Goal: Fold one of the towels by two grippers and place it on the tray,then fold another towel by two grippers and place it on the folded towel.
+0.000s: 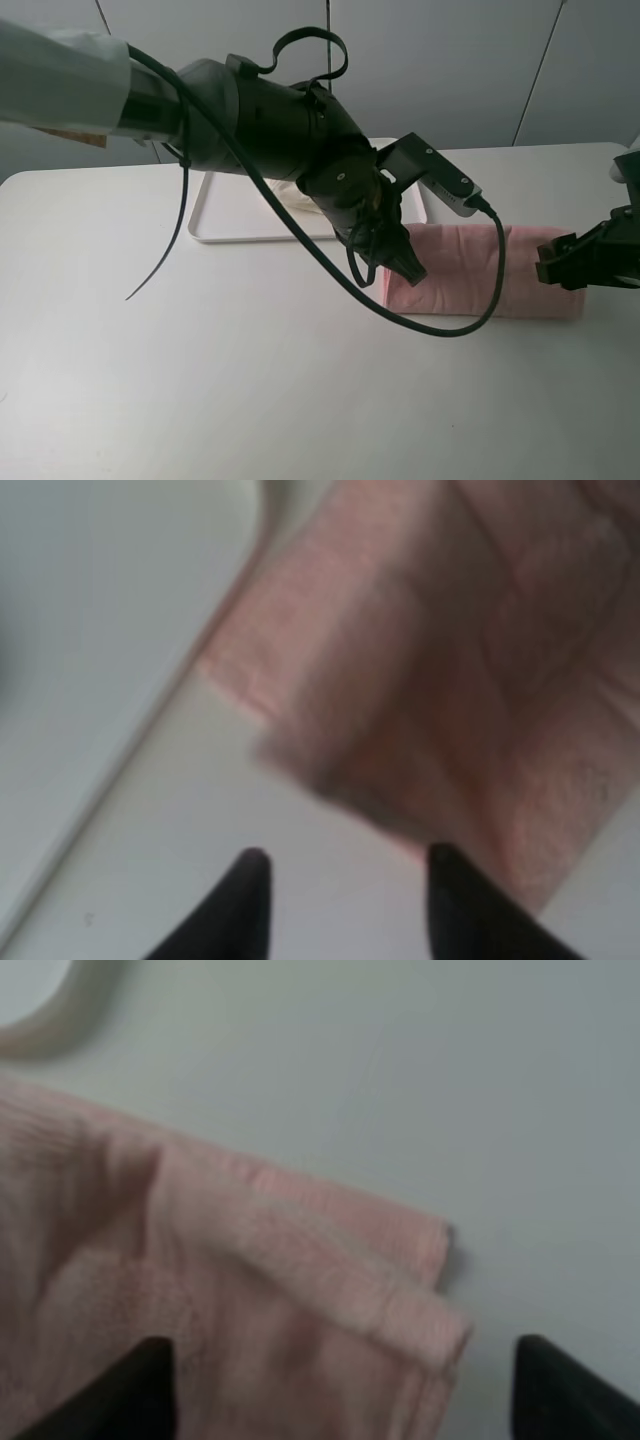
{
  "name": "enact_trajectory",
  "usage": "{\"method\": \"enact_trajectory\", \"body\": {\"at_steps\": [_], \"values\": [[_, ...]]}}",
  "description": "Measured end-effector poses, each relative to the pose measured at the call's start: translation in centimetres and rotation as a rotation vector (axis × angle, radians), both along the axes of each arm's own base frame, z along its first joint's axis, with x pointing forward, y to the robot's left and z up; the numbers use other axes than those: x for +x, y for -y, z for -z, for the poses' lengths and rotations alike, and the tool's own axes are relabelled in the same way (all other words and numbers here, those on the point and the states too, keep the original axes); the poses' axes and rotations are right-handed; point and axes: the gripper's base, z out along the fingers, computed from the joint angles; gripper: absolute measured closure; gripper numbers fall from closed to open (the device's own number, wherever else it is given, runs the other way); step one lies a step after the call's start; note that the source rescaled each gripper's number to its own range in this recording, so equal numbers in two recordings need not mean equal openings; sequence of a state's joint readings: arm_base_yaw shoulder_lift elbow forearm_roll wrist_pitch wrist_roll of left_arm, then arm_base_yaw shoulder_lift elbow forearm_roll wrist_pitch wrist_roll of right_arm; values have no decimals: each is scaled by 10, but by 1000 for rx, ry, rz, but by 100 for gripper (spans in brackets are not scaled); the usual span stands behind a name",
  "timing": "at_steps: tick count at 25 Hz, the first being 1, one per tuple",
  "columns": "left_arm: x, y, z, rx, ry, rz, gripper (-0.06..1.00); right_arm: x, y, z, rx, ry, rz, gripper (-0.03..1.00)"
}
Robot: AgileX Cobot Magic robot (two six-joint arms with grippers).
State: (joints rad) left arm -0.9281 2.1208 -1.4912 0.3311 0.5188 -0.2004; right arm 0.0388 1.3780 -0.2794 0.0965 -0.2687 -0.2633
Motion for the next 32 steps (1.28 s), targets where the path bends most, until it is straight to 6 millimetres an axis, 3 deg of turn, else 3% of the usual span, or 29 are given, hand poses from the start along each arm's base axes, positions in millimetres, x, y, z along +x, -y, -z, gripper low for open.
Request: {"method": "enact_trajectory", "body": {"at_steps": [2,5,11,18,24,32], "values": [[2,-1,0,-5,7,-47,7,5,2,-5,20,30,45,0],[3,-3,-1,-10,8,-94,-4,12,3,-10,64,1,102,-3],[3,-9,3,-61,-125,-228,-6,31,-3,-29,143,-153,88,-3],[27,-29,4,-73,-284,-390,-3,54,20,-41,193,-378,184,-3],[49,-6,1,-10,-369,-382,5,66,30,-29,128,-591,238,-3],[55,6,17,33,-459,-415,-1,69,31,-17,130,-672,261,-3]]}}
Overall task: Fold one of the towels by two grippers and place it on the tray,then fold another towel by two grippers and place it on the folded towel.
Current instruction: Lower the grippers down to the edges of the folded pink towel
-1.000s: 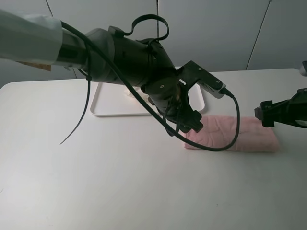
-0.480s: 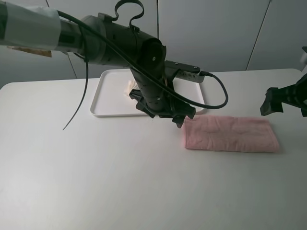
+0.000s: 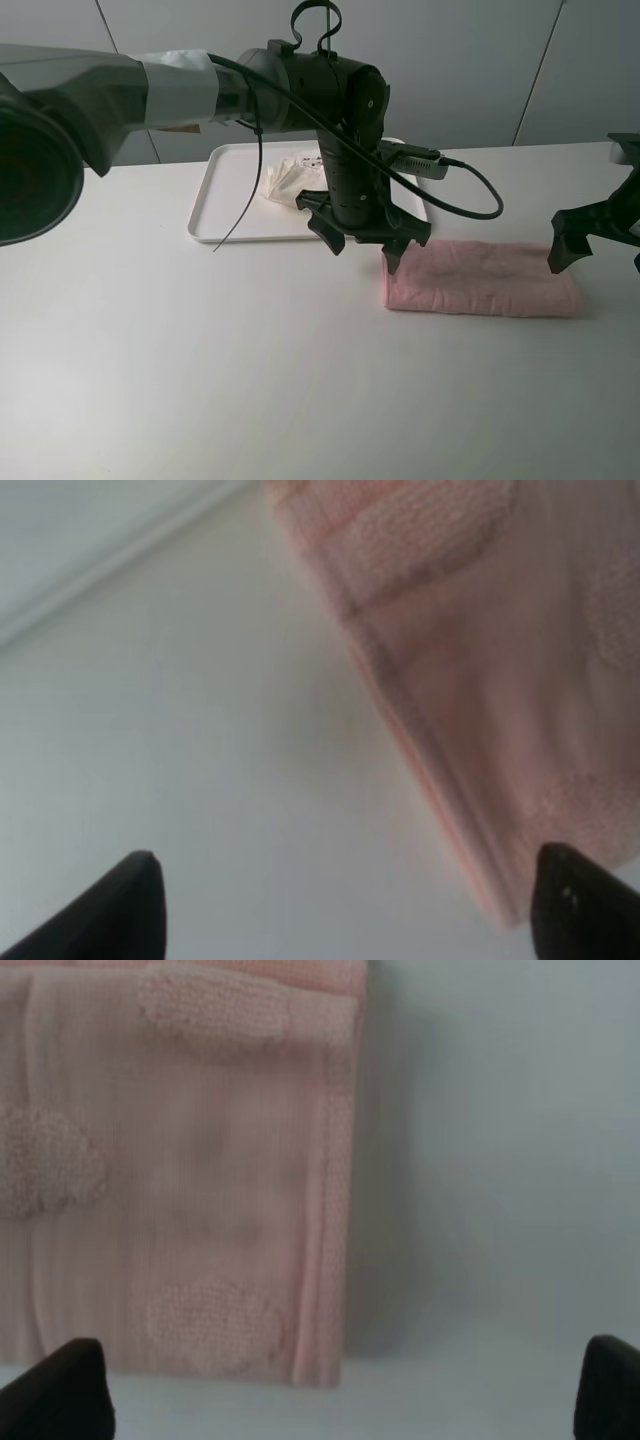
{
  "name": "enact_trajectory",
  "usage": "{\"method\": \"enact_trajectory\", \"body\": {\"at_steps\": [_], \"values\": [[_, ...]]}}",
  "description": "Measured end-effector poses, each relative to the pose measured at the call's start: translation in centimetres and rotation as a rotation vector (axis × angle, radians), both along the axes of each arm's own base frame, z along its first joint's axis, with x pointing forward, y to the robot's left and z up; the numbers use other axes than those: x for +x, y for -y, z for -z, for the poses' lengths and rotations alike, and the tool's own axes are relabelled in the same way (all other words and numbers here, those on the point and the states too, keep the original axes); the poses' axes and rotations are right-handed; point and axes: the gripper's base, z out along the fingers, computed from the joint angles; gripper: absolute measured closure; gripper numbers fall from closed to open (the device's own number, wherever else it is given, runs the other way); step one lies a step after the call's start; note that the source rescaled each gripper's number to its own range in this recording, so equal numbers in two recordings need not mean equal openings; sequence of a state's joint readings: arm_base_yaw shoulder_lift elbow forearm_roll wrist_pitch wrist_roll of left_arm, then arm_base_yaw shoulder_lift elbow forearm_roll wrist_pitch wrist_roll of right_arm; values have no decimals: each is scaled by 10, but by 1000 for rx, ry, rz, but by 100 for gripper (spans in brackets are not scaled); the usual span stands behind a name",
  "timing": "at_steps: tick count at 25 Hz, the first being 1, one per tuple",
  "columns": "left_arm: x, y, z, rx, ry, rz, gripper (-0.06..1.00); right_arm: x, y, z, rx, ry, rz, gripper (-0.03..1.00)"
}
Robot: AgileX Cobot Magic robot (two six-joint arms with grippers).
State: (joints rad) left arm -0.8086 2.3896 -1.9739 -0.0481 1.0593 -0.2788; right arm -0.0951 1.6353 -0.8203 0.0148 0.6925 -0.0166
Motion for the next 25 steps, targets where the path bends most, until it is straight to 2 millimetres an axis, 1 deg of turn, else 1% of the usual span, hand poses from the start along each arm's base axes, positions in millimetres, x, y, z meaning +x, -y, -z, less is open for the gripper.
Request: {"method": "enact_trajectory", "body": {"at_steps": [3,10,15,20,25], "values": [[0,0,4,-1,-15,-55,-2,3,0,5,0,-4,0,-3],[0,1,23,14,-60,-146,-2,17,2,9,2,-18,0,-3],[4,1,27,7,-29,-212,-2,19,2,14,4,-39,-2,-3],[7,1,27,-1,-5,-250,-2,20,2,20,5,-53,-2,-3],[7,2,37,7,-14,-266,-2,21,2,20,3,-39,-2,-3]]}}
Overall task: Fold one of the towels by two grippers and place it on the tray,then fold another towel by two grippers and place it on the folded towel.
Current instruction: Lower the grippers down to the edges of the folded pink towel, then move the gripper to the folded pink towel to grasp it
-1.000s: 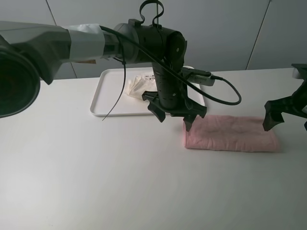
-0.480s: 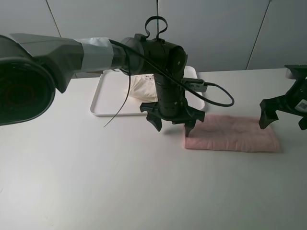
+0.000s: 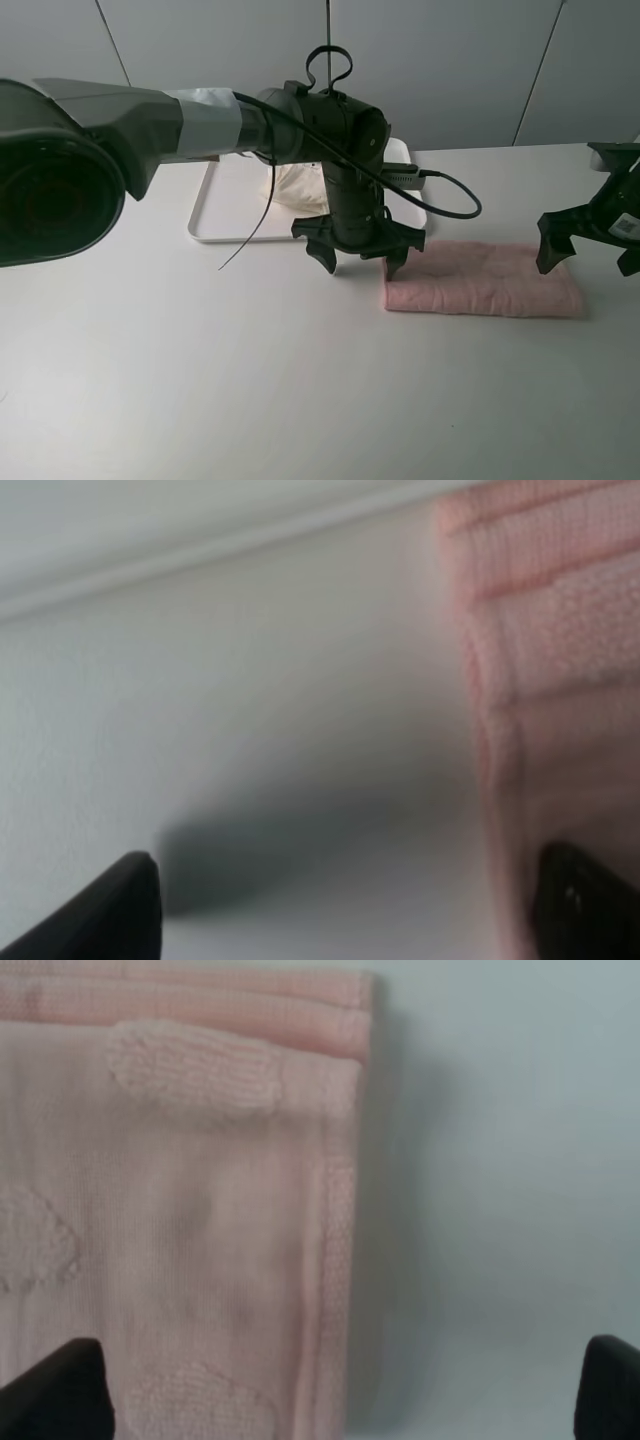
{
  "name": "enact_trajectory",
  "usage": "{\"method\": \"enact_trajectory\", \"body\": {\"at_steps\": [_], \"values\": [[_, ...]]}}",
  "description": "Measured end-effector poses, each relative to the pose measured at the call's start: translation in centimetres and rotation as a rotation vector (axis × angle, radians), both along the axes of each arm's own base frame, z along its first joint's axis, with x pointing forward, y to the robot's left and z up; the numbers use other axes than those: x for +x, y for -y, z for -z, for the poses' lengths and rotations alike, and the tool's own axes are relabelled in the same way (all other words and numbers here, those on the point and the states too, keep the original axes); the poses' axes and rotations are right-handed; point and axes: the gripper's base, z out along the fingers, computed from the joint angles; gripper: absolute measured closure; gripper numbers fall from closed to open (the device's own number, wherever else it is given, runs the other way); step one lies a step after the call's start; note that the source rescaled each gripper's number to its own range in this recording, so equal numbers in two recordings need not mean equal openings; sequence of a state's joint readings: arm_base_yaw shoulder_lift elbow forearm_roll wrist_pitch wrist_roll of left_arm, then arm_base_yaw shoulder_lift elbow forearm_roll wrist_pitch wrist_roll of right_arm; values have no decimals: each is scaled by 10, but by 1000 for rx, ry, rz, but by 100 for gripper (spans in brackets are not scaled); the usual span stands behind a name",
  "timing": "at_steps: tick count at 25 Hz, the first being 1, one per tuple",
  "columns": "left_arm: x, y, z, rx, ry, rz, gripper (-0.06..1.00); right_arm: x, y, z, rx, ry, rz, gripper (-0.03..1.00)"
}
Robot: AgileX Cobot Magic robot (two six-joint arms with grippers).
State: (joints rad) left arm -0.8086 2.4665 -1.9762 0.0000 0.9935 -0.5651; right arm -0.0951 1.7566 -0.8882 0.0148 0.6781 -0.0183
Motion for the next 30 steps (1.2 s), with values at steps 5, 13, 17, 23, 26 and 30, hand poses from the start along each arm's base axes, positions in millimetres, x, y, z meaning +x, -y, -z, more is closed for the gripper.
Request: {"method": "enact_trajectory", "body": {"at_steps": [5,13,17,23,26,30], "values": [[0,0,1,0,-1,-4,-2,1,0,0,-1,9,0,-3],[0,0,1,0,-2,-6,-2,3,1,5,-4,11,-2,-3],[0,0,1,3,-4,-6,-2,4,1,19,0,-34,-2,-3],[0,0,1,3,-4,-4,-2,7,1,27,2,-53,-2,-2],[-1,-1,1,10,-7,10,-2,14,2,29,3,-65,-3,1],[-1,-2,1,20,-8,20,-2,20,3,37,5,-106,-4,1]]}}
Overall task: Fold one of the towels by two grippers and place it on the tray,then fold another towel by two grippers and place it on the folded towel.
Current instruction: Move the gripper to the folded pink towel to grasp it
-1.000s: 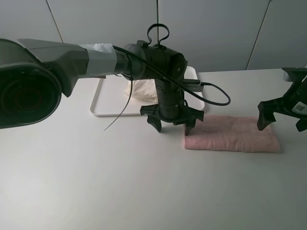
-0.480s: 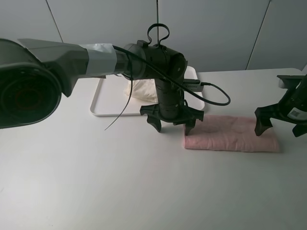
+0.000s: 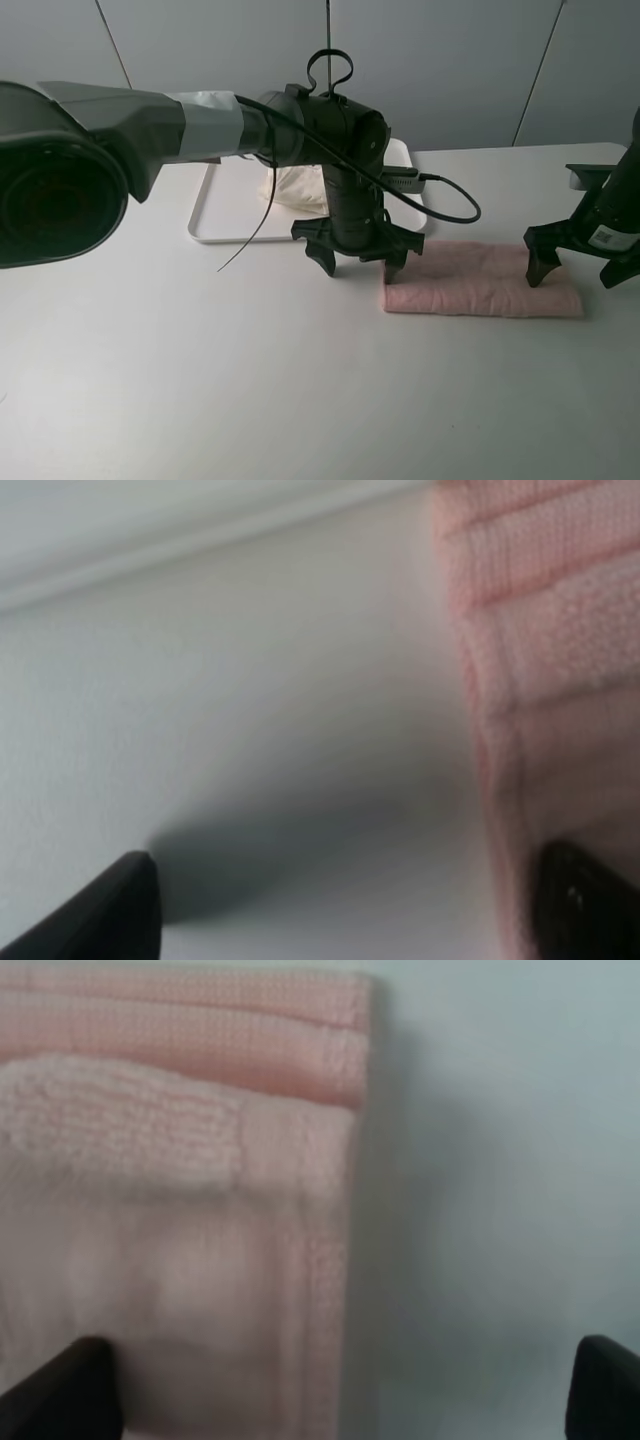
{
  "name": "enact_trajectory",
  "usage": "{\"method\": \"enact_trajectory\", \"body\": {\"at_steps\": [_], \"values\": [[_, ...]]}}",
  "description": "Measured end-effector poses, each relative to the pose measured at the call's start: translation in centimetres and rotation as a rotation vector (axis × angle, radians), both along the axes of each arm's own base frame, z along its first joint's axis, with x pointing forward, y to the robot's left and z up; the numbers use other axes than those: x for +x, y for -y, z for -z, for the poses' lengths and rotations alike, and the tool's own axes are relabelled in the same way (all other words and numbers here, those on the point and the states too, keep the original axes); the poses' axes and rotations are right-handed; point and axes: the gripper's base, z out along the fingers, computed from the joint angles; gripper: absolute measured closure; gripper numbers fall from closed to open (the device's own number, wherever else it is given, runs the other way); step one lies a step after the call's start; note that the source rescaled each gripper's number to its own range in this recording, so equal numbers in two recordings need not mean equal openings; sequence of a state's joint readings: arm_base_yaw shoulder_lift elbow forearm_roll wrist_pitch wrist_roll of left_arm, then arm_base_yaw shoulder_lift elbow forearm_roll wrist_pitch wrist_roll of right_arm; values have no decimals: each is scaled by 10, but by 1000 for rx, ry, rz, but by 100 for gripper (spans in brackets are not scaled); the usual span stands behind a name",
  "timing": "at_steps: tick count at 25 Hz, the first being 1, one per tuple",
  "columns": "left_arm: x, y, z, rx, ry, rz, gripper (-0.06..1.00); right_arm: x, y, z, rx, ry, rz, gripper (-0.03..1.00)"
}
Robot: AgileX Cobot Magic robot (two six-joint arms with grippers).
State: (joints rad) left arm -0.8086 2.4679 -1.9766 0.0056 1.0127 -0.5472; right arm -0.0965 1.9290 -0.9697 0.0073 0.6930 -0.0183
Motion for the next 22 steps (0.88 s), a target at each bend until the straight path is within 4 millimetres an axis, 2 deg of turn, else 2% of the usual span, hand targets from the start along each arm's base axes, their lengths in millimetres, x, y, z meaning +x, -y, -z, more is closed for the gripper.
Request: {"method": "enact_trajectory", "body": {"at_steps": [9,12,14,19,22], "values": [[0,0,0,6,-2,17,-2,1,1,10,6,-34,9,2],[0,0,0,6,-2,17,-2,1,1,11,8,-39,11,6],[0,0,0,6,-2,18,-2,1,0,11,12,-38,16,15],[-1,0,0,3,-6,16,-2,2,-4,12,40,-42,43,52],[-1,0,0,2,-6,16,-2,2,-6,12,46,-41,49,70]]}}
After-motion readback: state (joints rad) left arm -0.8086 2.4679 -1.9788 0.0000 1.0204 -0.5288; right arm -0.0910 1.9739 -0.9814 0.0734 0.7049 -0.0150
